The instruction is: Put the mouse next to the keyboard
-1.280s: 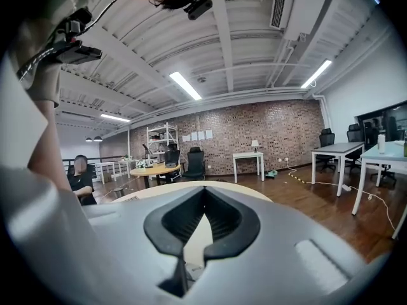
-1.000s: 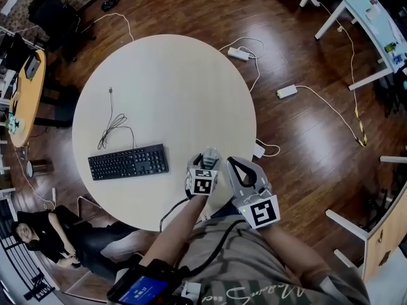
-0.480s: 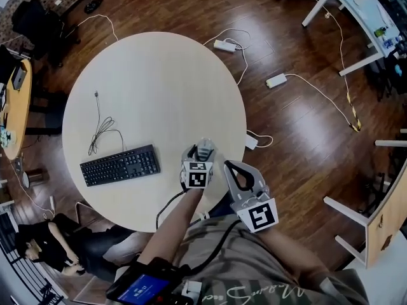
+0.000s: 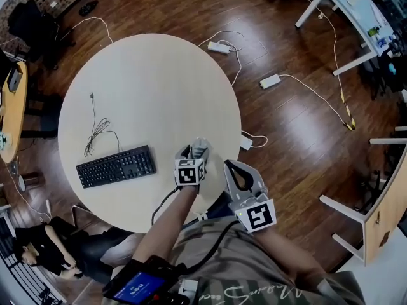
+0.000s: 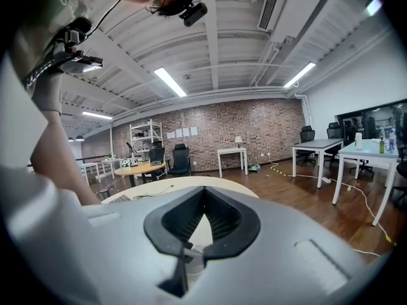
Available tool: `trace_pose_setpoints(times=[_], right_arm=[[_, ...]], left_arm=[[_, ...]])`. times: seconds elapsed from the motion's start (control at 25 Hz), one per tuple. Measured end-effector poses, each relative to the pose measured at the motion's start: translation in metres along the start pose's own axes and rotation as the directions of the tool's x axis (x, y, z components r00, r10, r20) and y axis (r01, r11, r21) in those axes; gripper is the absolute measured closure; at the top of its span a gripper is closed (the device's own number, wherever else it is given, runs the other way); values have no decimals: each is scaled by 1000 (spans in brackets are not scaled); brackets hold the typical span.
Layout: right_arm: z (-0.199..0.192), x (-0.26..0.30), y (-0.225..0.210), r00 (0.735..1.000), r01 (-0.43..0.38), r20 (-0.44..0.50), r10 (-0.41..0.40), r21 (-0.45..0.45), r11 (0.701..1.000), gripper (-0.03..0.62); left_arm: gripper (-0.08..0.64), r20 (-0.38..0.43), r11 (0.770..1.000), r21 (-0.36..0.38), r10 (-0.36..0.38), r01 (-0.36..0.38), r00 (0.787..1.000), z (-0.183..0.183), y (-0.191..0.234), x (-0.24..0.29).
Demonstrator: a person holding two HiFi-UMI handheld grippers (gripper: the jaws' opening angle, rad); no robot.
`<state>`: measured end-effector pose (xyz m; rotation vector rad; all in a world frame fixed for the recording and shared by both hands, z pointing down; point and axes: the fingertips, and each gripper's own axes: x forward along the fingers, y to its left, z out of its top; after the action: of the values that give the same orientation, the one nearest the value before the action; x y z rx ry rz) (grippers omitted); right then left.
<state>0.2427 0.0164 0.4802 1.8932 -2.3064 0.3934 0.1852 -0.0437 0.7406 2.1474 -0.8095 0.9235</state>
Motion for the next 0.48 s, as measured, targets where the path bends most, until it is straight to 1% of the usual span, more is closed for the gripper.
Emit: trace_pose_setpoints(times=[0.04, 0.16, 0.2, 0.36, 0.48], right_arm=[[-1, -2, -3, 1000, 12, -1, -12, 0, 1000, 588], [-3, -11, -8, 999, 36, -4, -36, -7, 999, 588], [-5, -13, -9, 999, 40, -8, -40, -9, 999, 588], [-7, -18, -9, 999, 44, -6, -44, -8, 999, 588], [-1, -16, -4, 999, 30, 11, -30, -24, 999, 588]], left_arm=[[247, 18, 1000, 23, 3, -4, 1000, 4, 0, -2], [247, 85, 991, 132, 9, -20, 996, 17, -6, -13], [247, 107, 989, 148, 5, -21, 994, 21, -10, -18], [249, 188, 986, 165, -28, -3, 982, 37, -28, -35], [250, 272, 984, 176, -42, -7, 961, 52, -39, -53]])
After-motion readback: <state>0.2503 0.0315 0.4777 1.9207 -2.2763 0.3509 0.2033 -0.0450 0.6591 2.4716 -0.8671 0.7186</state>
